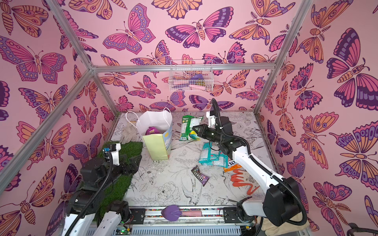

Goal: Place the snacks into the paper bag
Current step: 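Lift the green snack bag with the right gripper toward the paper bag, then carry the green snack bag with the right gripper over the paper bag opening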

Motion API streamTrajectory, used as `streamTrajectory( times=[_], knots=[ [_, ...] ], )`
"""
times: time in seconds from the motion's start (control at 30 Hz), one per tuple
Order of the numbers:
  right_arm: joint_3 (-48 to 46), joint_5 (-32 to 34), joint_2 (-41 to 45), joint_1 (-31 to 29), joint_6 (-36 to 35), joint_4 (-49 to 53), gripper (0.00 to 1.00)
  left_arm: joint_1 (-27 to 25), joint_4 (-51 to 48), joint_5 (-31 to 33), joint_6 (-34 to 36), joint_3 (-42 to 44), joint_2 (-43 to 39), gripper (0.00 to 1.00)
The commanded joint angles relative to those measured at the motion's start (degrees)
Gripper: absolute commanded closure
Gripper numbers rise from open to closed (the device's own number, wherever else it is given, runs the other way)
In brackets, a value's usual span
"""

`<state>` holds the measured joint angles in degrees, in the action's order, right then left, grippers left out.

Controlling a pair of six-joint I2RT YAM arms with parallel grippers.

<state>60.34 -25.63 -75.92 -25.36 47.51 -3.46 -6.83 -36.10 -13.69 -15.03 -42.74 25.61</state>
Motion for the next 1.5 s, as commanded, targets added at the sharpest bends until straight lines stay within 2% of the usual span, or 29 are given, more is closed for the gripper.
streamTrajectory(
  times=[0.0, 0.9, 1.47],
  knots=[
    [2.77, 0.67, 2.24, -0.95, -1.27, -1.77, 1.00, -0.29, -0.91, 0.25, 0.50, 0.89, -0.29, 0.00],
    [5.72, 0.94, 5.40, -6.95, -5.30, -3.74, 1.00, -0.44, -0.92, 0.25, 0.47, 0.85, -0.38, 0.00],
    [9.19, 2.13, 4.18, -9.86, -7.87, -4.96, 1.00, -0.38, -0.91, 0.18, 0.56, 0.84, -0.37, 0.00]
  ],
)
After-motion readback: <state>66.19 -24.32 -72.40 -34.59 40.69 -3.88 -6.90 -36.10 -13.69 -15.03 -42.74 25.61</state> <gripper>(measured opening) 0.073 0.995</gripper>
